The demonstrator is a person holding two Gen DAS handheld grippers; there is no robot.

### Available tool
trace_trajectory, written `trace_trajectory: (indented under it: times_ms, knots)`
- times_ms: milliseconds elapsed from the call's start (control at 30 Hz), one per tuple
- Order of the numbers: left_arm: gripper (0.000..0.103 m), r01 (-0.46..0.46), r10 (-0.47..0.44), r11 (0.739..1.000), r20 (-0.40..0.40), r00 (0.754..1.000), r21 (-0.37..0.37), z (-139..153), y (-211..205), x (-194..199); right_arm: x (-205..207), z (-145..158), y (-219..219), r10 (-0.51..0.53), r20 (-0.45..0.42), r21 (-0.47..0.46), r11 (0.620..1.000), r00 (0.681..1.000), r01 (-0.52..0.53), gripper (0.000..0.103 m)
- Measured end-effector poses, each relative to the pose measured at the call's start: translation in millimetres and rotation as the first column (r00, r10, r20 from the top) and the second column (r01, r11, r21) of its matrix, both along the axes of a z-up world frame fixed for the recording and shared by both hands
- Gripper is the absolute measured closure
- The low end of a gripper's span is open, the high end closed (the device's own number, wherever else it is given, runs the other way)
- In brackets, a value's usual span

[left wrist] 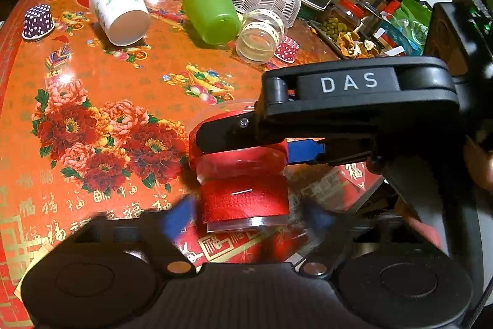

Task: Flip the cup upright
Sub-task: 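Close the right tool on the cup while the left tool opens and releases it, then carry the cup with the right tool, turning it rim up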

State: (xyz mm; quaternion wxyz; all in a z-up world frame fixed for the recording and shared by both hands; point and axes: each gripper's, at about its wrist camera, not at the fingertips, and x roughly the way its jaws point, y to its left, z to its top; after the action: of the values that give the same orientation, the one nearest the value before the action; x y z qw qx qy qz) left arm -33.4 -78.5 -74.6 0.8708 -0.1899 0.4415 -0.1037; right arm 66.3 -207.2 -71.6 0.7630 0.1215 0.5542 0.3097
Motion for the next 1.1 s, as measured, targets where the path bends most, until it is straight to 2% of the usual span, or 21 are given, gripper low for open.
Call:
trace_trajectory:
  times_ms: [167,267,333,467,633,700,767,800,900,1000,1100]
  knots:
    - [0.005,0.006,-0.007,0.998,0.020,1.000,0.068,3,-1,-8,0,0,-1,-0.003,-0.005,0.008,1.000,1.000,0.003,0.035]
    - [0.005,0.019,-0.023,0.990,0.022,1.000,0.143,2,0,-18,-1,0,-1,-0.001,-0.006,0.009,1.000,1.000,0.001,0.035]
    - [0.005,0.008,-0.013,0.986,0.028,1.000,0.167,0,7,-28,-2,0,-2,-0.001,-0.005,0.011,1.000,1.000,0.001,0.035]
    - [0.005,-0.023,0.015,0.992,0.065,0.998,0.128,4,33,-52,-2,0,-3,-0.005,-0.008,0.015,1.000,1.000,0.005,0.035]
    - [0.005,-0.117,0.100,0.989,0.179,0.979,0.090,19,71,-80,-3,4,-3,-0.008,-0.005,0.010,1.000,1.000,0.008,0.035]
    - [0.005,-0.153,0.139,0.987,0.213,0.967,0.053,24,86,-85,-7,13,-5,-0.014,0.033,0.025,1.000,0.999,0.013,0.035]
    - [0.005,-0.180,0.169,0.983,0.239,0.956,0.025,27,95,-88,-16,29,-8,-0.025,0.132,0.025,0.999,0.991,0.022,0.036]
    - [0.005,-0.187,0.176,0.982,0.258,0.950,0.020,30,97,-90,-21,36,-9,-0.028,0.185,0.024,0.999,0.982,0.024,0.036]
    - [0.004,-0.195,0.178,0.981,0.312,0.933,0.022,36,97,-94,-45,59,-16,-0.046,0.377,0.033,0.999,0.925,0.036,0.036]
    - [0.004,-0.170,0.158,0.985,0.347,0.925,0.006,40,92,-92,-68,74,-26,-0.076,0.532,0.063,0.997,0.843,0.049,0.036]
    - [0.004,-0.166,0.147,0.986,0.401,0.904,0.012,48,88,-100,-87,79,-33,-0.099,0.662,0.073,0.995,0.743,0.068,0.036]
